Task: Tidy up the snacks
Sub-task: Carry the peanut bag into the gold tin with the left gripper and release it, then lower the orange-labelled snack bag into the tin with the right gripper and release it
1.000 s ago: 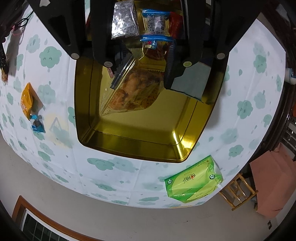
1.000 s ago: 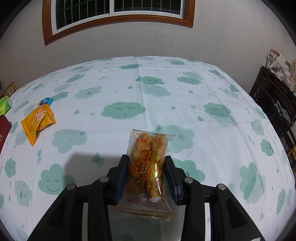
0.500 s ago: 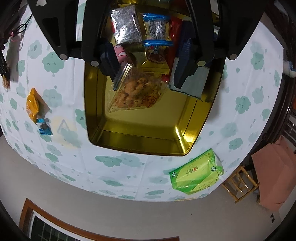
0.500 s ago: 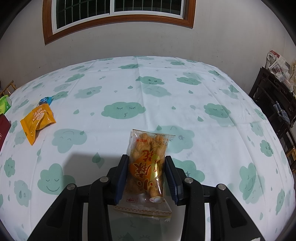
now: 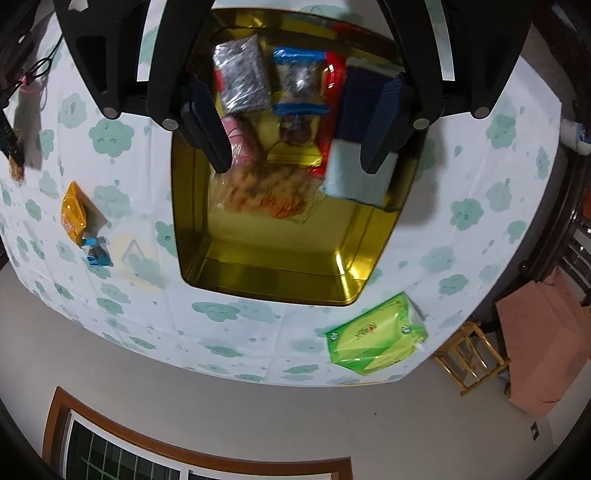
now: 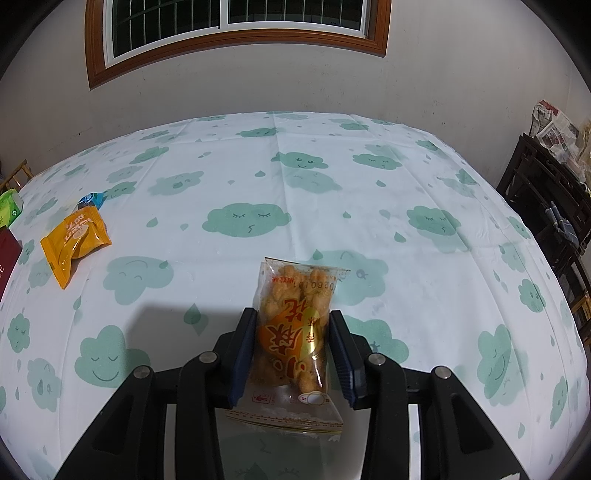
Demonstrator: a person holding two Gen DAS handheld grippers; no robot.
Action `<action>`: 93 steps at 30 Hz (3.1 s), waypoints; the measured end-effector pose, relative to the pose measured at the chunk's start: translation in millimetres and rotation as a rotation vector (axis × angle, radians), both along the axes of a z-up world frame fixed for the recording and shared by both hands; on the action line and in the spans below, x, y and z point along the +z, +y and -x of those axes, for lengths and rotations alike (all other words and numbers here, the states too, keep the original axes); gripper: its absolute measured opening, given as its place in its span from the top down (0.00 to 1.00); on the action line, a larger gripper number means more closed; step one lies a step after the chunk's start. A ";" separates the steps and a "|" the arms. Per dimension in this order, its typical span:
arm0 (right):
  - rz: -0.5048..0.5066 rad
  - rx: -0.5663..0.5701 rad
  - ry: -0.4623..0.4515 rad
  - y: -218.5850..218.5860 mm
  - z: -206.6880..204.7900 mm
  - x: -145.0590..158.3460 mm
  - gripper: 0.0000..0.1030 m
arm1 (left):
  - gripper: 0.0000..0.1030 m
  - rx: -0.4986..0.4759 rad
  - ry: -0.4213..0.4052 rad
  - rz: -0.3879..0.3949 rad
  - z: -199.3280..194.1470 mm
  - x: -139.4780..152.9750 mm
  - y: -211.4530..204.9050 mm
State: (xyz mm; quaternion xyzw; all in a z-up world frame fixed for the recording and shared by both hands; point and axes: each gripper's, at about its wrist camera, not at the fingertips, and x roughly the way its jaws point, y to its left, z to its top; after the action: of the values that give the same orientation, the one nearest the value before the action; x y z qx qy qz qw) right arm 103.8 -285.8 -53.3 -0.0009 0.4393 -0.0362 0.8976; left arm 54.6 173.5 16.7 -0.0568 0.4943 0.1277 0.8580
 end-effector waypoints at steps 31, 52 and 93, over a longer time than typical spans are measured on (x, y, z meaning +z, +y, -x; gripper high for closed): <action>-0.017 0.125 -0.039 58.2 14.4 38.7 0.63 | 0.19 -0.015 -0.059 -0.107 61.2 -1.4 -3.0; -0.163 0.625 -0.052 278.9 58.0 82.3 0.63 | 0.17 0.142 -0.083 -0.068 99.2 4.2 63.8; -0.076 0.828 0.040 396.8 67.5 49.8 0.61 | 0.17 0.223 -0.029 -0.035 118.7 -16.7 105.6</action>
State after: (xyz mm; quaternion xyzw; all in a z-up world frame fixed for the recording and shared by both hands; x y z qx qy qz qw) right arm 36.3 111.1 -3.4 -0.1450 0.4201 0.3440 0.8271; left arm -64.2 279.1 -0.1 -0.0985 0.4700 0.2301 0.8464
